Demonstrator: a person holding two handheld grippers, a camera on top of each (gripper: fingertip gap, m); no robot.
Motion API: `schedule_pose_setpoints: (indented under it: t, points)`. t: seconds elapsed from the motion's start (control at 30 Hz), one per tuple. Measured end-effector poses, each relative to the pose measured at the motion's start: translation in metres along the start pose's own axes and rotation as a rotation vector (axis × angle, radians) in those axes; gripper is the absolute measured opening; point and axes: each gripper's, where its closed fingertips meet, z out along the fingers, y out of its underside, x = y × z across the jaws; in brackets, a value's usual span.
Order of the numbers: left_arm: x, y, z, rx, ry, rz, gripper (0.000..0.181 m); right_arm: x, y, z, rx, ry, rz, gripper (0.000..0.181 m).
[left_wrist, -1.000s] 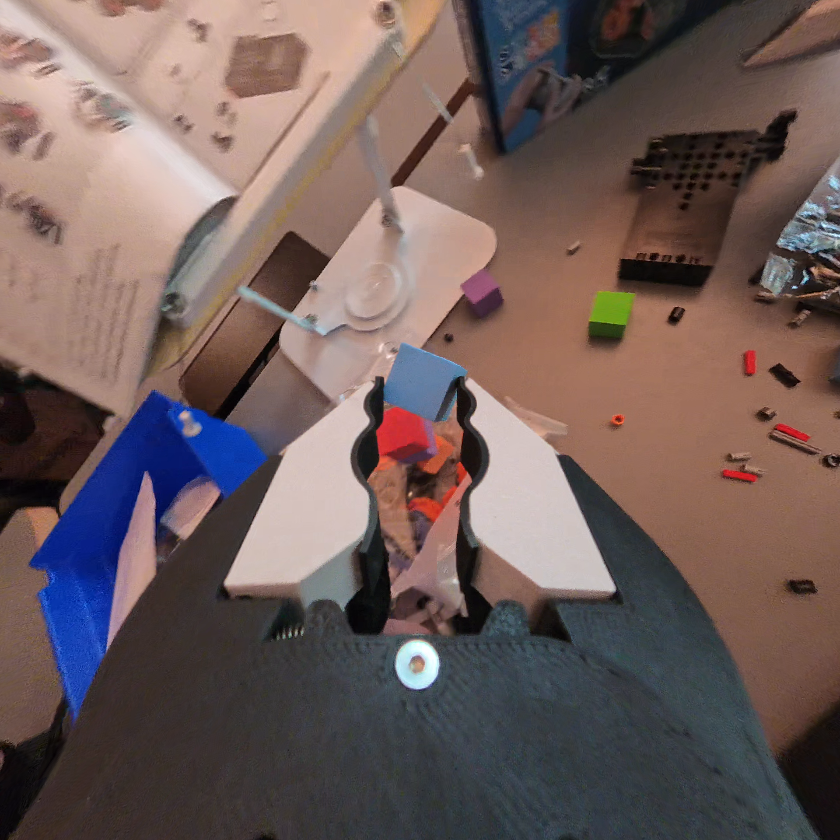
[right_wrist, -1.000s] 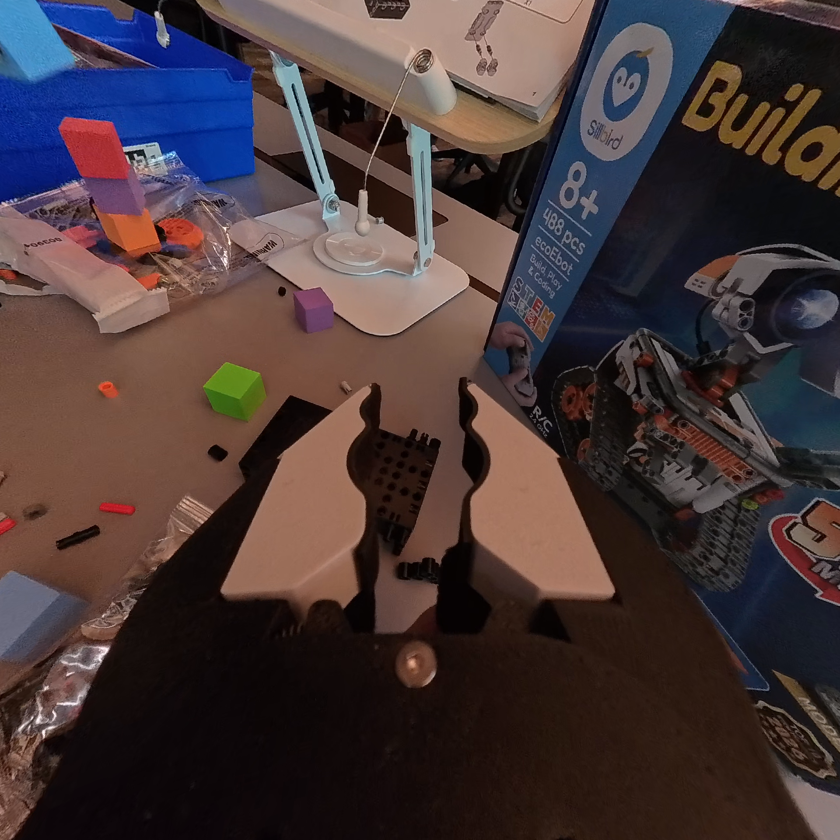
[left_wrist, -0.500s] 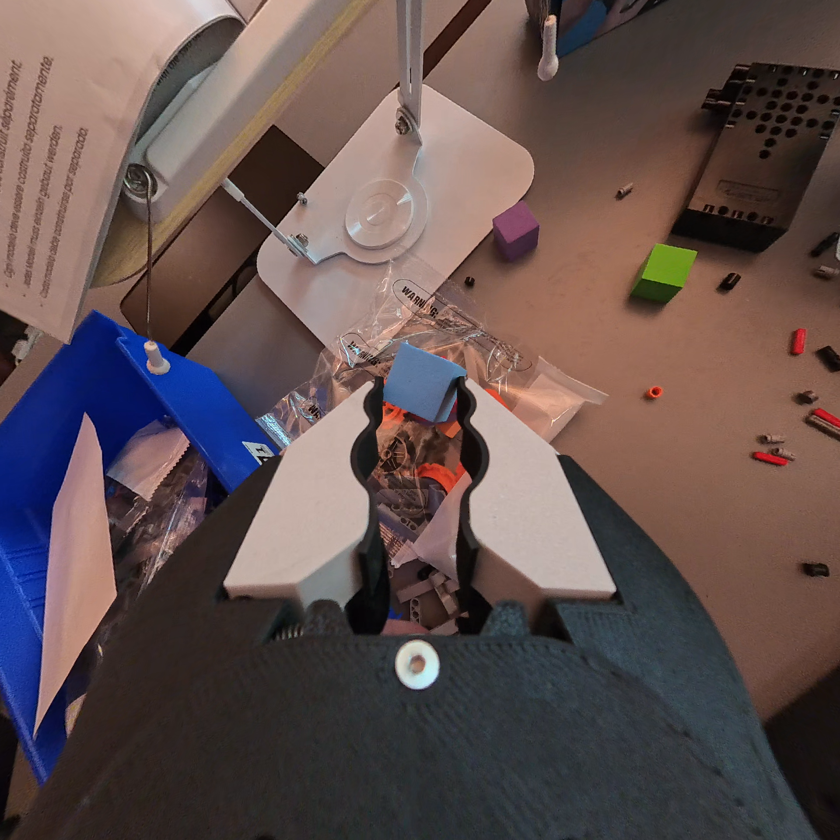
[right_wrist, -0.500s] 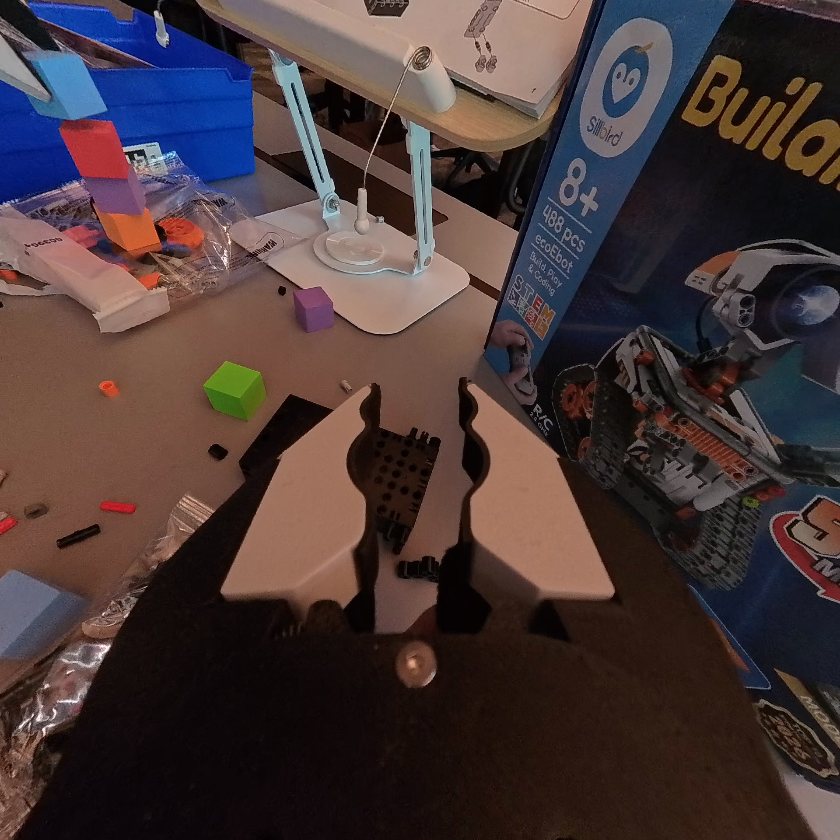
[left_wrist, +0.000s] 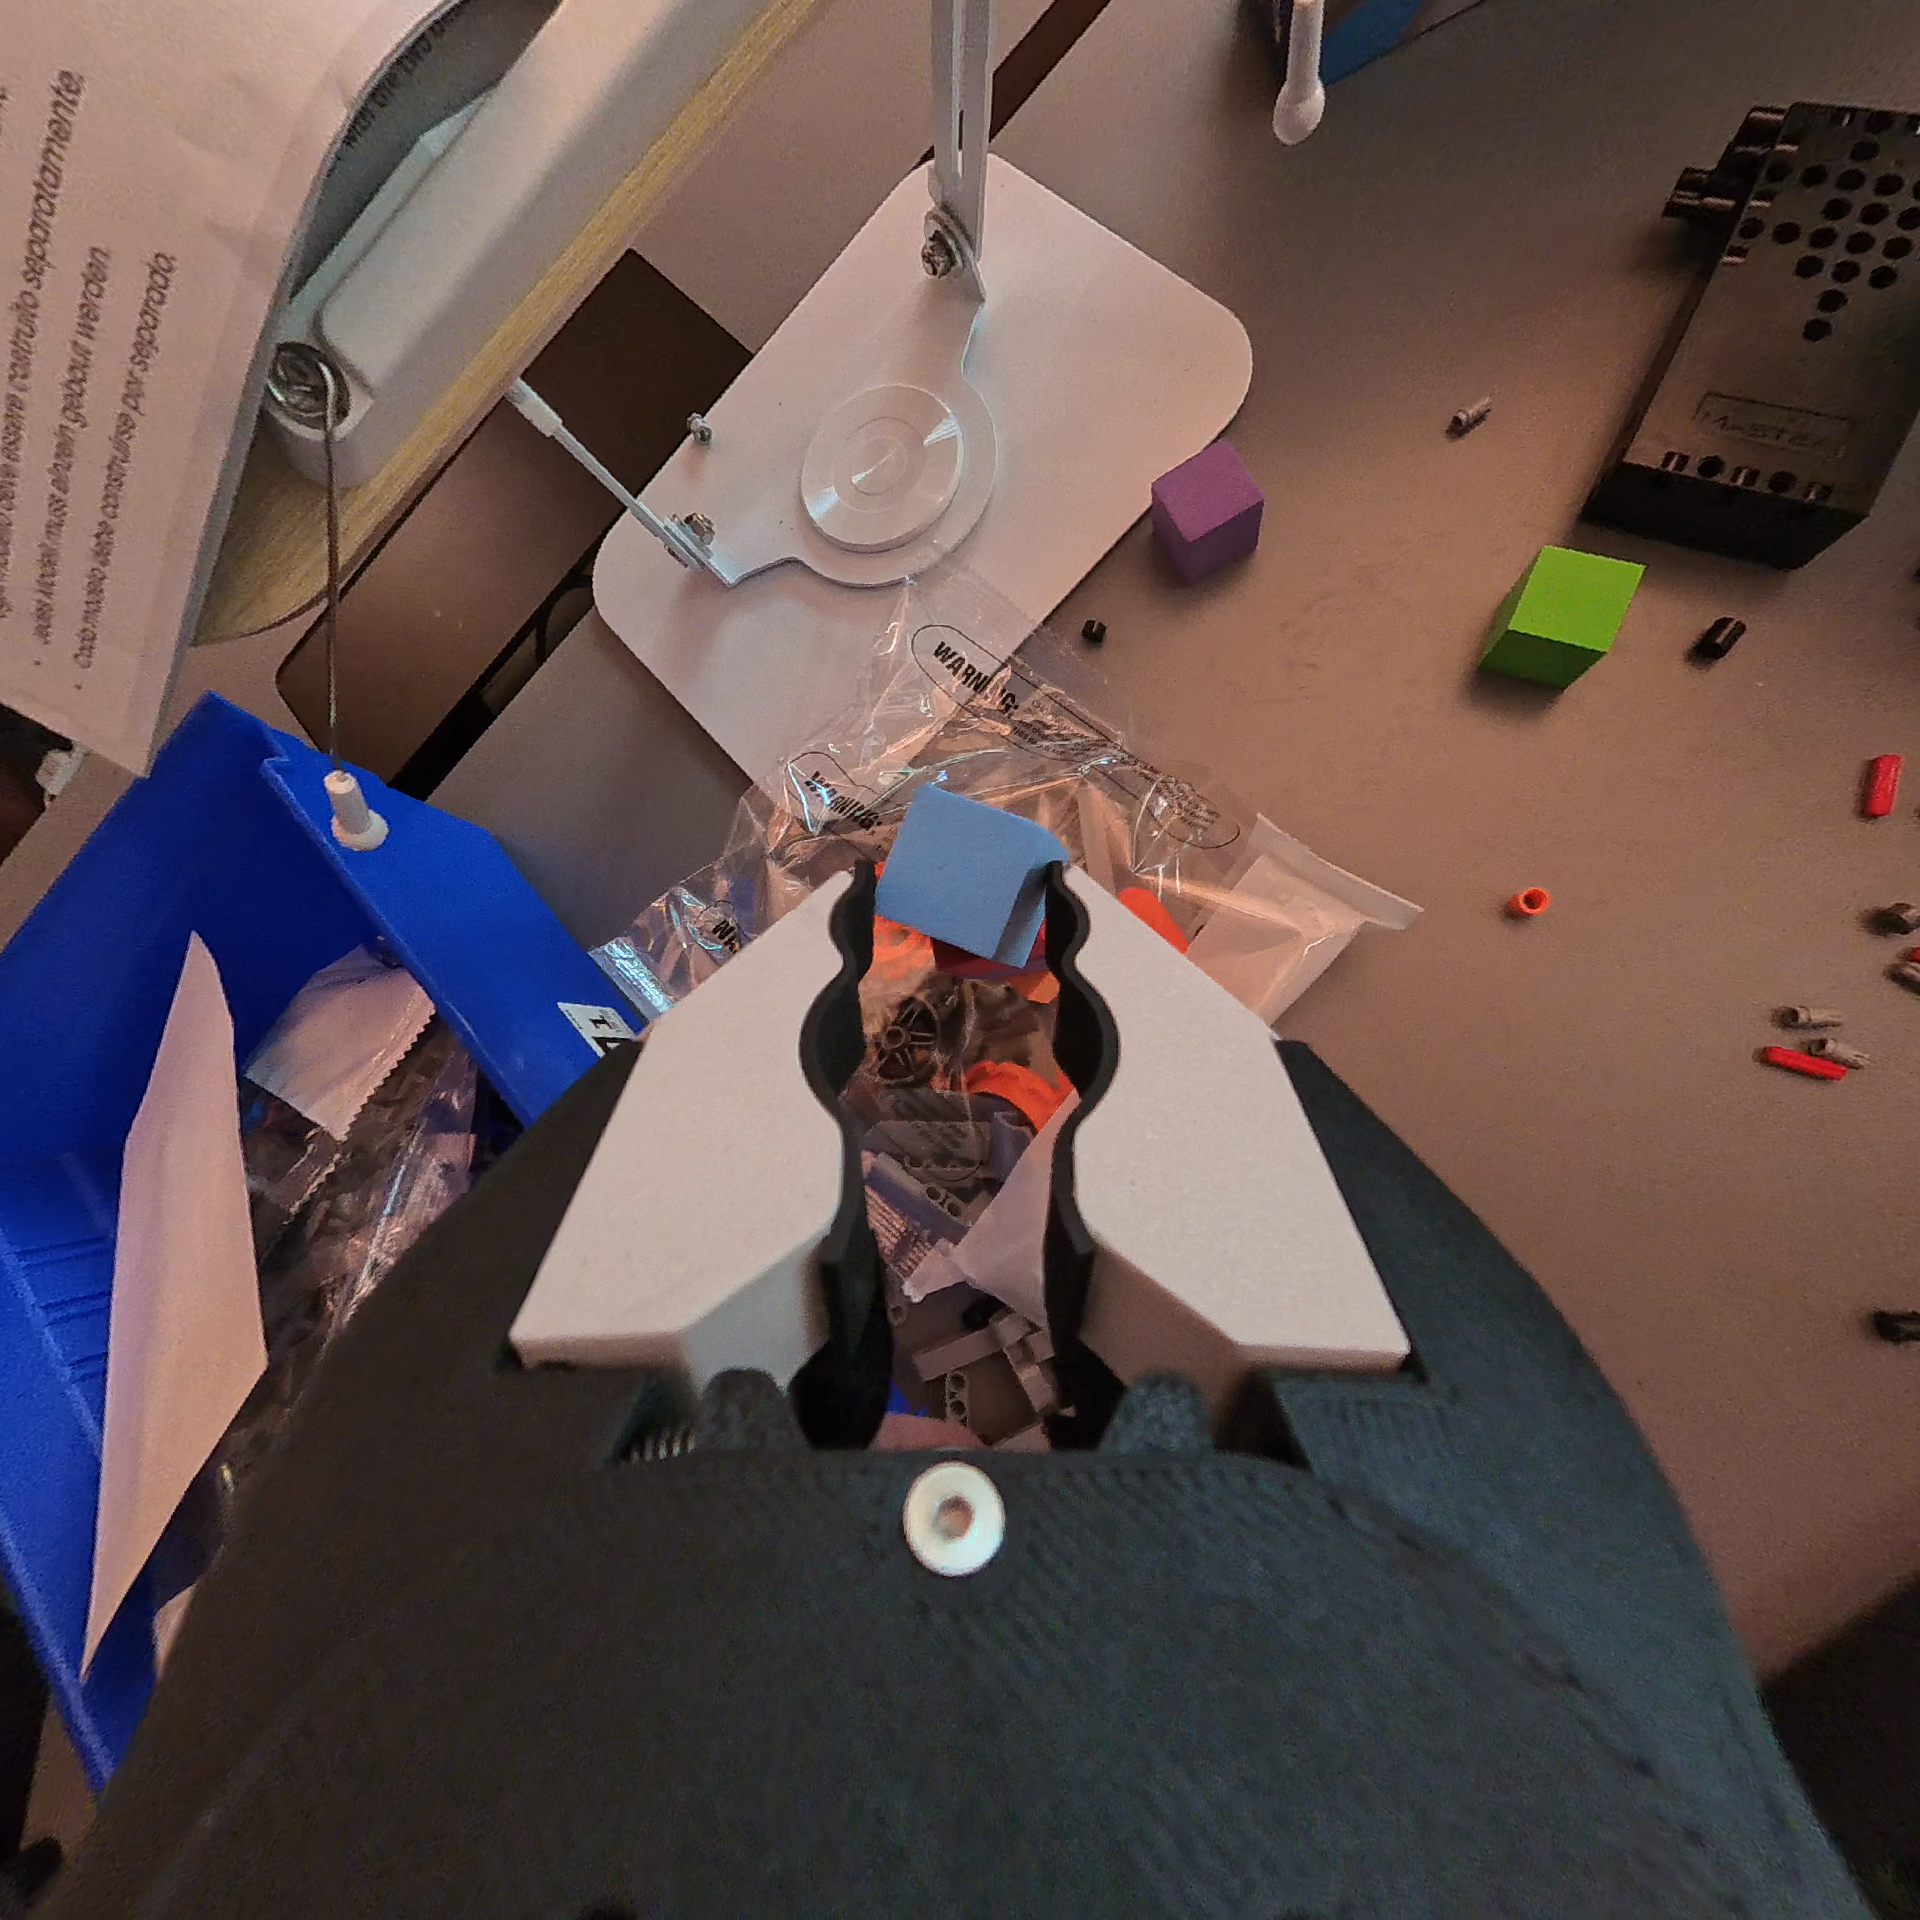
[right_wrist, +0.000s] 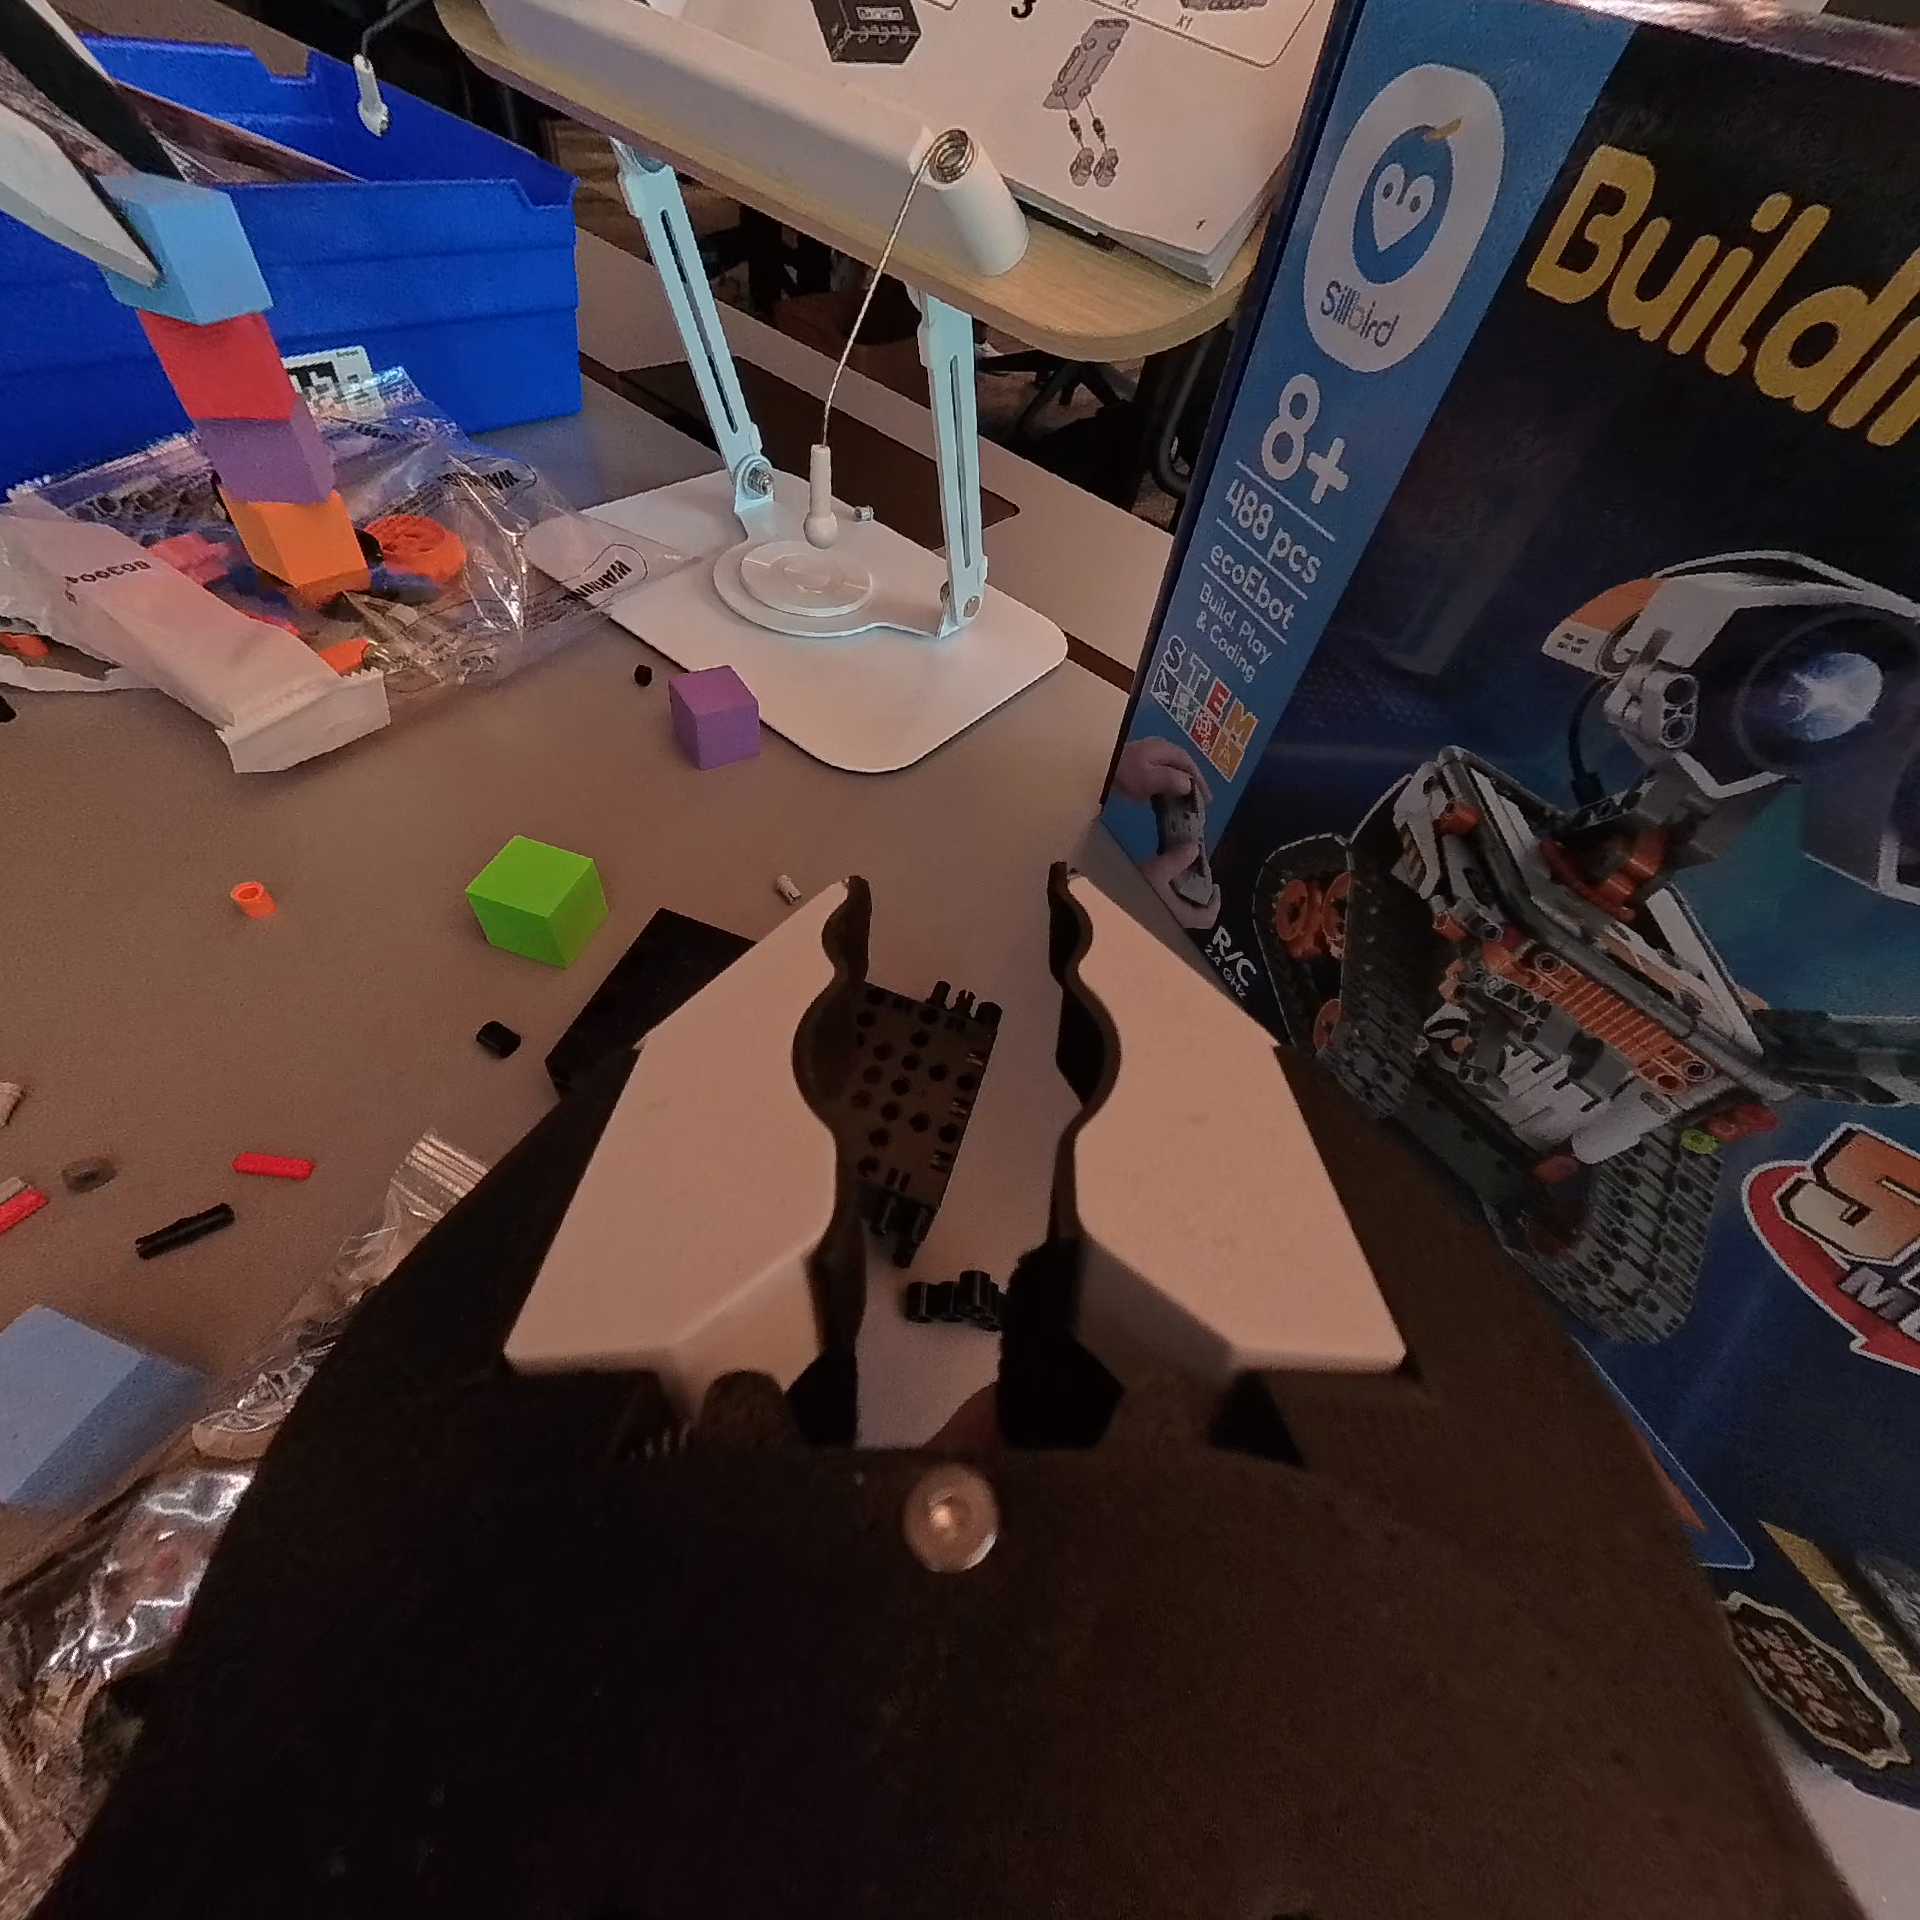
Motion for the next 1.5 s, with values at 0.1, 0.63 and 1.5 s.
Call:
schedule_pose_setpoints:
  t: [0.1,0.63,1.5]
  points:
    - [-0.0001,-0.0007,-0.0017,0.004,0.0,0.0,0.031,-0.0001,-0.0002,-0.0002,0.0,0.0,-0.001,0.034]
    - [-0.0009,-0.002,-0.0009,0.026,-0.01,-0.013,0.031,0.0,-0.0009,-0.0008,0.003,-0.001,0.001,0.034]
    - [0.005,-0.0045,0.0019,0.036,-0.013,0.006,0.034,0.0008,-0.0025,-0.0025,0.011,-0.001,0.004,0.034]
